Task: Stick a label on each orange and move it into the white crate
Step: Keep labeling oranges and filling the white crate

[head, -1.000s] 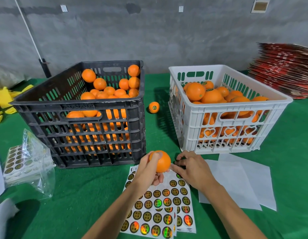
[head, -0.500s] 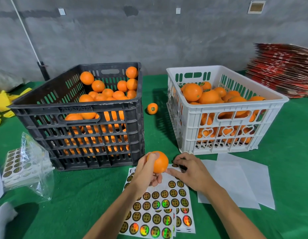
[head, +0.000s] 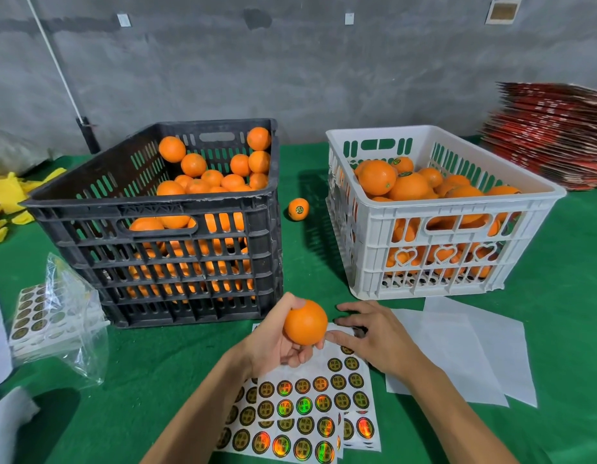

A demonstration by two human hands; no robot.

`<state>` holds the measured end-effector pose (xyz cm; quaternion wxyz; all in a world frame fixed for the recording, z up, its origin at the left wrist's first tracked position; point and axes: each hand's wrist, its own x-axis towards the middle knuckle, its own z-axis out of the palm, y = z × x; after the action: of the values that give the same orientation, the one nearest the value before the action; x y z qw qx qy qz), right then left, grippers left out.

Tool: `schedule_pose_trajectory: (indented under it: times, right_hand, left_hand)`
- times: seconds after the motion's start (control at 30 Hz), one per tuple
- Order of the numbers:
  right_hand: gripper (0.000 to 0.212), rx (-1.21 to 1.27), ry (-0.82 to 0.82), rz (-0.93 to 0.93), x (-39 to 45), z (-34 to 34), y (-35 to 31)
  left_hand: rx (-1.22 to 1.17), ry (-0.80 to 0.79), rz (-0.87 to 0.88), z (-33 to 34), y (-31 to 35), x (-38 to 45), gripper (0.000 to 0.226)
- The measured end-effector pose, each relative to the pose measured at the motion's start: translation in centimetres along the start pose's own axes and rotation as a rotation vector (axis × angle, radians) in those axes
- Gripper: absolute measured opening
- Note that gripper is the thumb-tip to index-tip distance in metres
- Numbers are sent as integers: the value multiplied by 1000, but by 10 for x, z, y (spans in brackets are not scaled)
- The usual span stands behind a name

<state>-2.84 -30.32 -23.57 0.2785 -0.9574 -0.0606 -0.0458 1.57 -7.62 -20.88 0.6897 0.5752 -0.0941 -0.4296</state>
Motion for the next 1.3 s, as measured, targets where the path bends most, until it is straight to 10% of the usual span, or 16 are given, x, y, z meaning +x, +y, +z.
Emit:
schedule_pose_trajectory:
  times: [0.27, 0.47, 0.67, 0.9, 1.1, 1.3]
  right_hand:
    - [11, 353, 72, 109, 2, 4, -1]
    - [26, 583, 133, 273, 8, 4, -6]
    - [9, 444, 584, 69, 3, 5, -33]
    - [28, 552, 370, -62, -2, 10, -59]
    - [82, -34, 240, -156, -7, 12, -62]
    - [69, -222, 606, -305, 5, -32, -75]
  left_hand:
    - [-27, -61, -10, -6, -2, 6, 70]
    - [-48, -77, -17, -3, -1, 4, 66]
    - [-161, -9, -4, 1, 1, 8, 68]
    - [-302, -14, 9, 0, -1, 8, 64]
    - [-347, -37, 89, 10, 4, 5, 73]
    - [-387, 72, 320, 49, 48, 3, 71]
